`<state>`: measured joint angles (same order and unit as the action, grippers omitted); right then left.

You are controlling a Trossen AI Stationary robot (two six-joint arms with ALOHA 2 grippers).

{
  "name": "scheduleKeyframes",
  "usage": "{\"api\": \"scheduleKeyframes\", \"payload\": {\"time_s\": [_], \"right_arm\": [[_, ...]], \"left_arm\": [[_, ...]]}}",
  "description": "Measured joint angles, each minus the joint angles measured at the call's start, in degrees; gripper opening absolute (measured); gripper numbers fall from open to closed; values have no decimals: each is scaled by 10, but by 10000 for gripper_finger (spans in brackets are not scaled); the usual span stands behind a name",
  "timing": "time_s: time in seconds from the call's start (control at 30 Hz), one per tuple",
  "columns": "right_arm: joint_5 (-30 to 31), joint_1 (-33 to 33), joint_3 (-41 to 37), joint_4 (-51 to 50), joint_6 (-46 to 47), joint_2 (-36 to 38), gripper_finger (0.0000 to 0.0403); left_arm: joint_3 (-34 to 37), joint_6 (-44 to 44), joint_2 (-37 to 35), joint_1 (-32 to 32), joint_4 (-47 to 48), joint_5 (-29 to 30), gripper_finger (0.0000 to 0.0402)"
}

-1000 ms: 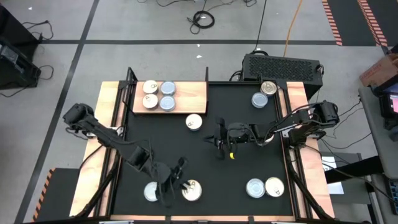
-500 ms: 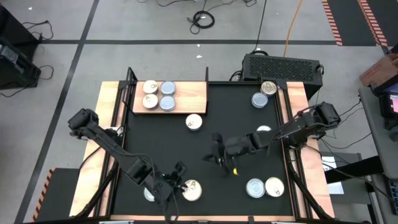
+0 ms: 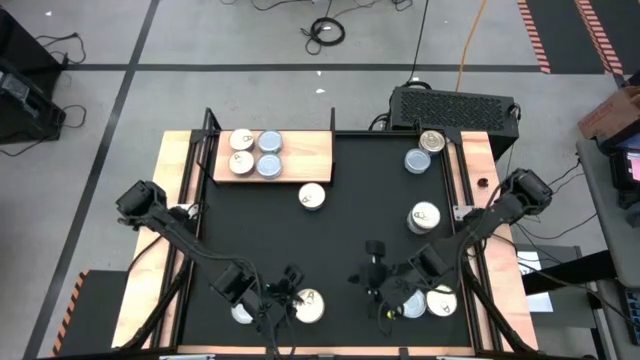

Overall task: Stack canned seafood by type on shelf
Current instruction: Put the blue tuna can on the shelf

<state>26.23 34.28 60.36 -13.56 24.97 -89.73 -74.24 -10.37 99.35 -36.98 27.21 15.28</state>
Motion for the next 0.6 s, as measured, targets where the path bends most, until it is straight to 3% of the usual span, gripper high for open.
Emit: {"api": "scheduleKeyframes", "payload": {"time_s": [0.3,0.6], "right_arm": [[41,33,0,1,78,-8,0],[54,41,0,20,84,-21,0]], "left_arm": [[0,-9,5,-13,-20,-16,228],[0,-35,45,-15,-27,-16,244]]}}
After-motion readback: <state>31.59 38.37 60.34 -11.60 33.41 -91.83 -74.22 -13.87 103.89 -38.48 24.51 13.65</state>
